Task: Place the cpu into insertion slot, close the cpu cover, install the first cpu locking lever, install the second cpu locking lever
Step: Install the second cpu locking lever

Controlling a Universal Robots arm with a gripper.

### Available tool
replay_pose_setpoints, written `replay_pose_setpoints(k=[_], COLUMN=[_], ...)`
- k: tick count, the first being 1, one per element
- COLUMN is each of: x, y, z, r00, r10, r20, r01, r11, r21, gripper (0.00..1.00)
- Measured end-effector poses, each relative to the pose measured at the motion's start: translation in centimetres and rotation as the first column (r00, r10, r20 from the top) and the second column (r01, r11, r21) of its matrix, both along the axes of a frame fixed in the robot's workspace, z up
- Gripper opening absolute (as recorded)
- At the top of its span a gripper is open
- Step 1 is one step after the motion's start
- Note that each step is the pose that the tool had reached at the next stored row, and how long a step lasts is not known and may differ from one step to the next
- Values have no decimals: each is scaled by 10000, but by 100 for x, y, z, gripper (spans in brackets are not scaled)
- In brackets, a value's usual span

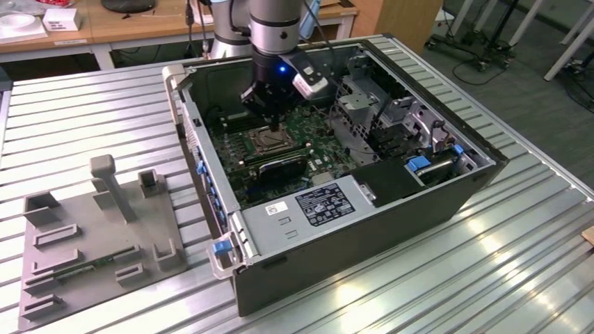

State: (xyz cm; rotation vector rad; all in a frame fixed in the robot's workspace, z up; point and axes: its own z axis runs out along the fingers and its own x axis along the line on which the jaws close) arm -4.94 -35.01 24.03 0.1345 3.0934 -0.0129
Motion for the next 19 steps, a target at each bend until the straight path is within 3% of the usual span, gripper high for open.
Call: replay_pose_setpoints(k=[8, 13, 19], x=[0, 0, 0], y=[-91, -104, -158], z=[0, 0, 0], r00=[10000, 10000, 10000], r10=[1, 2, 1], r20=[0, 0, 0], r01=[-1, -2, -1], r11=[10000, 10000, 10000], r21=[0, 0, 5], gripper=[10, 10, 10])
